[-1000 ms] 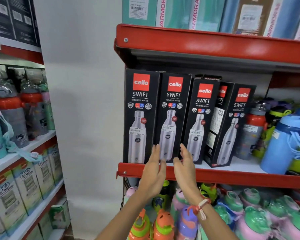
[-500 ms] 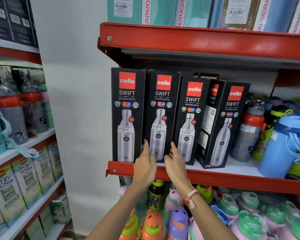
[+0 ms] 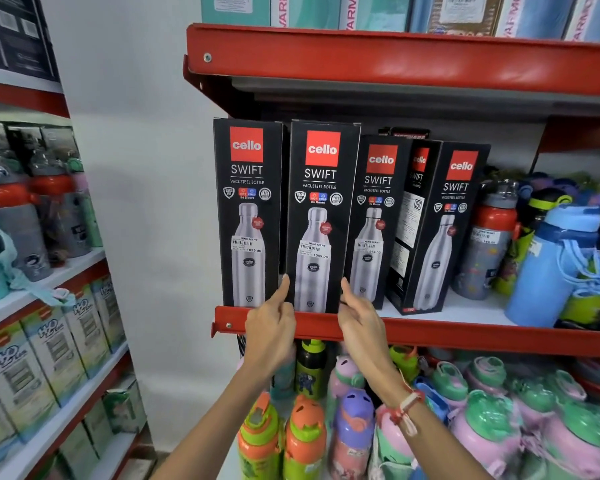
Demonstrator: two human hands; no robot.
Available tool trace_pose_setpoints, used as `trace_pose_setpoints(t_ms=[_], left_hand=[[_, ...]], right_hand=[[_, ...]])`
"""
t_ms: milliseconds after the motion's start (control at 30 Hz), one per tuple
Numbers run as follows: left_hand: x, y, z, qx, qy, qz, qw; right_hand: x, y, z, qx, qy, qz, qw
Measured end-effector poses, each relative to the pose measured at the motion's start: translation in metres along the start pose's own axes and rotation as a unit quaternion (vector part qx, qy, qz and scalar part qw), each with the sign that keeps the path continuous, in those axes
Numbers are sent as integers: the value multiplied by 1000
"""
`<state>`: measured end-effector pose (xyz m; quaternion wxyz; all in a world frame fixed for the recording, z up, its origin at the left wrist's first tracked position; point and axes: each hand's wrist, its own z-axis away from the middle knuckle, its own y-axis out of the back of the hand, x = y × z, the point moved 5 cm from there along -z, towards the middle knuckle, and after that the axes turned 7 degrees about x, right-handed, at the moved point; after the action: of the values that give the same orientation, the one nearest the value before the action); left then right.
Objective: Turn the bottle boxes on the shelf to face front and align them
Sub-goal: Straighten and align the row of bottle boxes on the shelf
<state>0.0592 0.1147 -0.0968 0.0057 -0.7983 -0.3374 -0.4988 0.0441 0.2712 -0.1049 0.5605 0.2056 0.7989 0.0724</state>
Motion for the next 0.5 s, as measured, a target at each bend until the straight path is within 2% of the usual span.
trace_pose_setpoints(t_ms=[100,200,233,300,367,400,500], left_hand=[[9,3,5,28,-8,-30,999],[28,-2,20,87,-109,-48,989],[36,-12,24,69,-137,-30,988],[49,-47,33,-39,-150,5,988],[57,-85,39,-139,-113,20,984],[59,-100,39,-158,-76,31,984],[58,-124,30,-140,23,59,988]], right_hand=[[-2,9,-3,17,0,-18,1000],[7,32,-9,79,-8,-23,997],[11,40,-11,93,-13,-19,995],[21,53,-19,98,-26,-10,995],[29,61,-28,84,-46,-1,995],[31,63,-33,74,-55,6,996],[34,65,-43,43,-69,12,997]])
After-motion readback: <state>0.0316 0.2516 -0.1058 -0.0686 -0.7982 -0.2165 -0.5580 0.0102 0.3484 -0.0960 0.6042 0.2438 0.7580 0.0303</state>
